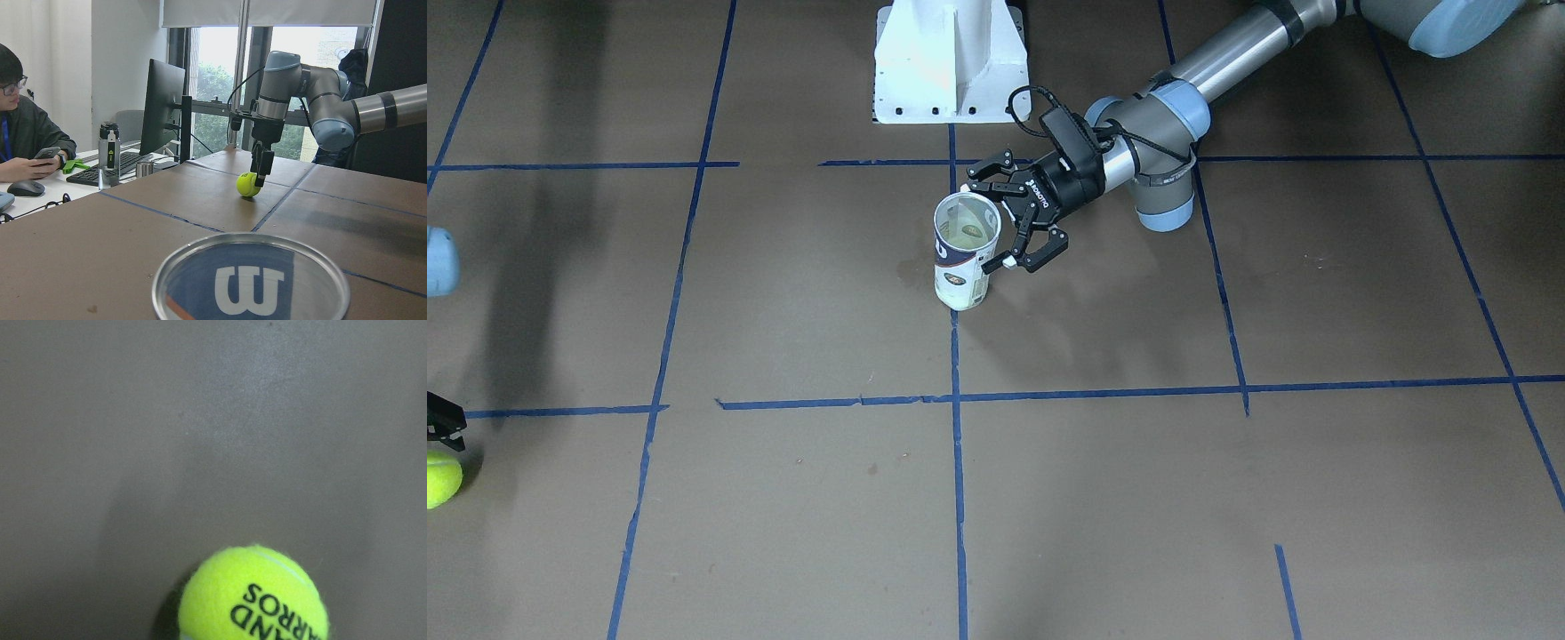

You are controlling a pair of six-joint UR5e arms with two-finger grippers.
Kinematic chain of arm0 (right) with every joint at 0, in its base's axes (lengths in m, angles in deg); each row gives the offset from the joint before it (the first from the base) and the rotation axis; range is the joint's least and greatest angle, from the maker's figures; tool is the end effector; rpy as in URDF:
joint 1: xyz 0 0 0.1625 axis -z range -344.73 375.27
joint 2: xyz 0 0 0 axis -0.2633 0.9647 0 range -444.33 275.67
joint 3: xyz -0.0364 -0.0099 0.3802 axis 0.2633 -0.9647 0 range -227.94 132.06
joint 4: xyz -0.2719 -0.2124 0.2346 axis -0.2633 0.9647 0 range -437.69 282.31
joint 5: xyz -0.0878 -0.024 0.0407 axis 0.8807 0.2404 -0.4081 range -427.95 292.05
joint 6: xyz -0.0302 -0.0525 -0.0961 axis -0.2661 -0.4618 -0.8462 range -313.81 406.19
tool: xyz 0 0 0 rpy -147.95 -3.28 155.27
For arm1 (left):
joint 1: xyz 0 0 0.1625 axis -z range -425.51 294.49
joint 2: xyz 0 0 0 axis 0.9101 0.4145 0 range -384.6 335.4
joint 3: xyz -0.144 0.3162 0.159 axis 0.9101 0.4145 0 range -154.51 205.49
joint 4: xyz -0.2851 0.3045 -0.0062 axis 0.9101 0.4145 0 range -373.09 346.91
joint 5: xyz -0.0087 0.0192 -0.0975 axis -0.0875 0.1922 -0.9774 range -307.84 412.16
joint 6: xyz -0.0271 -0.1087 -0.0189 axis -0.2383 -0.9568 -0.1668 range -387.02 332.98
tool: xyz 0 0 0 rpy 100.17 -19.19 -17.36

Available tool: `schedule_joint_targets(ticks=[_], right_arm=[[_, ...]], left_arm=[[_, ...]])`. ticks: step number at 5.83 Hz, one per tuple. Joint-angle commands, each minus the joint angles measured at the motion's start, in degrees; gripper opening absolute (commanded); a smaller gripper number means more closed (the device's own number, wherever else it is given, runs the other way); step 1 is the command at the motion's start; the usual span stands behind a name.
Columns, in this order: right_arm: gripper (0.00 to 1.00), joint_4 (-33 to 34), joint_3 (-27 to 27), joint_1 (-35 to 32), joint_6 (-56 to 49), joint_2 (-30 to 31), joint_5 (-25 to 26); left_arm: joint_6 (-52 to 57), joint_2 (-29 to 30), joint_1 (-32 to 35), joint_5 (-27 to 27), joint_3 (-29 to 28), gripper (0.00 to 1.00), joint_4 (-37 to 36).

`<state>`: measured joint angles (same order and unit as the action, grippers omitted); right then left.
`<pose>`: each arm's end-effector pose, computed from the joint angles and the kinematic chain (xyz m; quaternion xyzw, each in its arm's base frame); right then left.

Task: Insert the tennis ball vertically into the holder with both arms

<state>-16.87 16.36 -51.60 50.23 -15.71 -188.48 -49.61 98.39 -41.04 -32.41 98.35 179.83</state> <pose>-0.1918 -0.6413 0.5950 0.1414 -0.2987 -0.2121 0.9197 0.5224 -0.3960 0.2333 0.6345 0.5804 0.1483 0.4884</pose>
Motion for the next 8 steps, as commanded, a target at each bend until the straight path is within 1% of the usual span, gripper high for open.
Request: schedule_joint_targets(ticks=[1, 2, 3, 4, 5, 6, 7, 8], right_arm=[[0.99, 0.0, -1.11, 0.95, -0.09, -0.42, 2.22], [0.74, 0.0, -1.37, 1.04, -0.17, -0.42, 2.75], [0.3, 0.0, -1.37, 0.95, -0.44, -0.5, 2.76], [0.12, -0.96, -0.5, 0.69, -0.26, -0.5, 2.5], [0.07, -1.93, 1.94, 0.43, 1.3, -0.59, 1.28], [0.06, -1.33, 6.58, -0.1, 5.67, -0.42, -2.91], [0.05, 0.42, 12.89, -0.1, 10.76, 0.28, -4.69], [0.04, 6.88, 21.22, 0.16, 17.34, 0.11, -5.93]], left_arm=[[0.0, -0.03, -0.04, 0.02, 0.0, 0.95, 0.0], [0.0, -0.11, 0.04, 0.02, 0.0, 0.95, 0.0], [0.0, -0.11, -0.04, 0.02, 0.0, 0.95, 0.09], [0.0, -0.11, 0.04, 0.02, 0.0, 0.95, 0.09], [0.0, -0.11, 0.05, 0.02, 0.0, 0.95, 0.09], [0.0, -0.11, -0.04, 0.02, 0.0, 0.95, 0.09], [0.0, -0.11, -0.04, 0.02, 0.0, 0.95, 0.09], [0.0, -0.03, -0.04, 0.02, 0.0, 0.95, 0.09]])
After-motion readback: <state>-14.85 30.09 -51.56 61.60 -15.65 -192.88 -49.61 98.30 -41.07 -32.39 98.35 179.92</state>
